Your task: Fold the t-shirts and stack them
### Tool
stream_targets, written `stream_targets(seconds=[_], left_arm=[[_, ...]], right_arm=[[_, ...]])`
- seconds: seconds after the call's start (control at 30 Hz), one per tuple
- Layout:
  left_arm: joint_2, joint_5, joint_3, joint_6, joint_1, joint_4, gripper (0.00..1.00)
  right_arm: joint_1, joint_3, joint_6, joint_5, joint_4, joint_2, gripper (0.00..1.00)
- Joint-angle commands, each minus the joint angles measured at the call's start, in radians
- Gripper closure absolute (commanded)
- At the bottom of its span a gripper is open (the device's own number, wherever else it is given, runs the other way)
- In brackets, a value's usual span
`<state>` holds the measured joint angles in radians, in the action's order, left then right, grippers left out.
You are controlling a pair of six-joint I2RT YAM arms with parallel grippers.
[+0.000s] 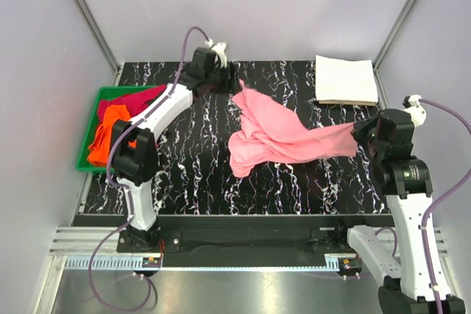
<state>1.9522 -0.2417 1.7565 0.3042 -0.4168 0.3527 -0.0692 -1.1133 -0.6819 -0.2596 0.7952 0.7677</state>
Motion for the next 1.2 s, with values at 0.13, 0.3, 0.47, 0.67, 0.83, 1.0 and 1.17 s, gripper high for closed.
stream_targets(seconds=[0.13,0.3,0.47,0.67,0.83,1.0,1.17], left_arm=[[-0.537,0.237,-0.552,0.074,-0.098,0.065,0.32],[-0.690,0.174,-0.915,0.193,-0.263,-0.058,0.30],[-0.612,0.114,-1.022,0.325,-0.326,-0.241,0.26],[-0.481,0.238,-0.983,0.303,-0.392,-0.245,0.27],[-0.360,0.237,-0.950,0.294,-0.393,-0.258,0.35],[-0.314,0.237,-0.902,0.236,-0.393,-0.236,0.68],[-0.370,0.495,-0.703,0.164,-0.381,0.009,1.00]], right_arm=[[0.000,-0.022,-0.033,0.077,-0.080,0.051,1.00],[0.000,-0.022,-0.027,0.105,-0.103,0.045,1.00],[0.002,-0.019,-0.027,0.135,-0.113,0.045,1.00],[0.000,-0.011,-0.027,0.149,-0.131,0.039,1.00],[0.000,0.026,-0.045,0.171,-0.154,0.018,1.00],[0.000,0.047,-0.025,0.126,-0.165,0.045,1.00],[0.000,0.038,-0.010,0.114,-0.142,0.081,1.00]])
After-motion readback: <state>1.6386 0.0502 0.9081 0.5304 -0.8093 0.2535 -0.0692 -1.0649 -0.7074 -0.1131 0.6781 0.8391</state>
